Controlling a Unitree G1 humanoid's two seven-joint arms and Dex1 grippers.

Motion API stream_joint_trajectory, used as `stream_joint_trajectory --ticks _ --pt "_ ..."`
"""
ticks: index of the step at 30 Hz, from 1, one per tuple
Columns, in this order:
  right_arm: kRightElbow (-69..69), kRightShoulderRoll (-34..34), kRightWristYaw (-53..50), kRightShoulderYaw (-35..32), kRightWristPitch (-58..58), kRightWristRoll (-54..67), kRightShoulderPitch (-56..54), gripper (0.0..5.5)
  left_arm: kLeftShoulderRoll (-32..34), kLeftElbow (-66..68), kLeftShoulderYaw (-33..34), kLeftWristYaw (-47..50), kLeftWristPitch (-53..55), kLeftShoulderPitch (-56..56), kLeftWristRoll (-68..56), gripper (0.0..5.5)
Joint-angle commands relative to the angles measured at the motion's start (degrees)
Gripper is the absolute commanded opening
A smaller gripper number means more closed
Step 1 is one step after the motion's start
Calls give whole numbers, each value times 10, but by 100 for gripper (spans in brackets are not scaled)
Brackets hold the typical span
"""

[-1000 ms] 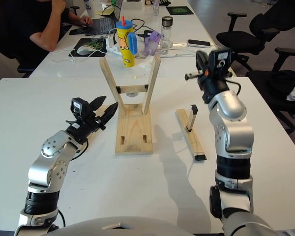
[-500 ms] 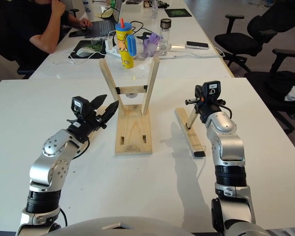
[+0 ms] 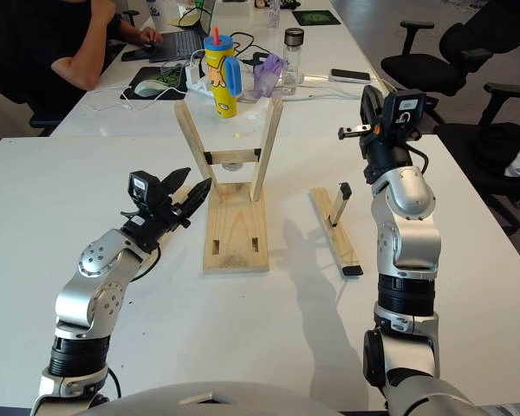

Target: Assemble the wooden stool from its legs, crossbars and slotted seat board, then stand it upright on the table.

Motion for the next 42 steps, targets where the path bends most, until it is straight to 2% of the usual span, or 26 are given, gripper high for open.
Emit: stream_joint_trajectory --ticks 1,4,7,9,11,15,19,24,27,29,30,32,35,42 --pt "-15 -18 14 18 -39 -24 -54 3 -1 -4 -1 4 1 5 3 272" --pt "24 7 16 36 -29 -27 -18 3 -1 -5 1 5 1 6 3 272" --pt "175 61 -6 47 86 -20 125 3 -6 -3 -4 5 4 -3 0 272" --pt "198 77 -21 40 96 -27 221 3 -7 5 -3 1 4 -17 -4 272" --pt "183 85 -12 40 81 -17 224 3 -6 2 1 2 4 -16 -5 272" --pt "153 77 16 54 23 -16 138 3 -6 6 1 2 -2 -15 0 272" --pt "83 65 21 38 -50 -14 102 3 -6 11 -1 -1 -2 -21 0 272" --pt "-101 21 51 73 16 -12 37 3 -3 4 -4 -3 1 -7 1 272" --pt "-188 -9 96 136 87 -2 88 3 -6 -5 -5 4 3 0 3 272" --pt "-215 -32 144 172 158 51 183 3 -6 -12 -6 10 4 8 6 272" --pt "-217 -54 158 180 196 60 244 22 -5 -14 -7 13 1 10 12 272" --pt "-226 -57 159 129 283 118 338 52 2 -27 -18 6 -5 10 20 272" --pt "-281 -25 114 27 308 162 410 96 1 -42 -24 7 5 7 19 272" --pt "-289 -59 67 5 291 102 397 196 9 -45 -52 28 -18 7 85 272"
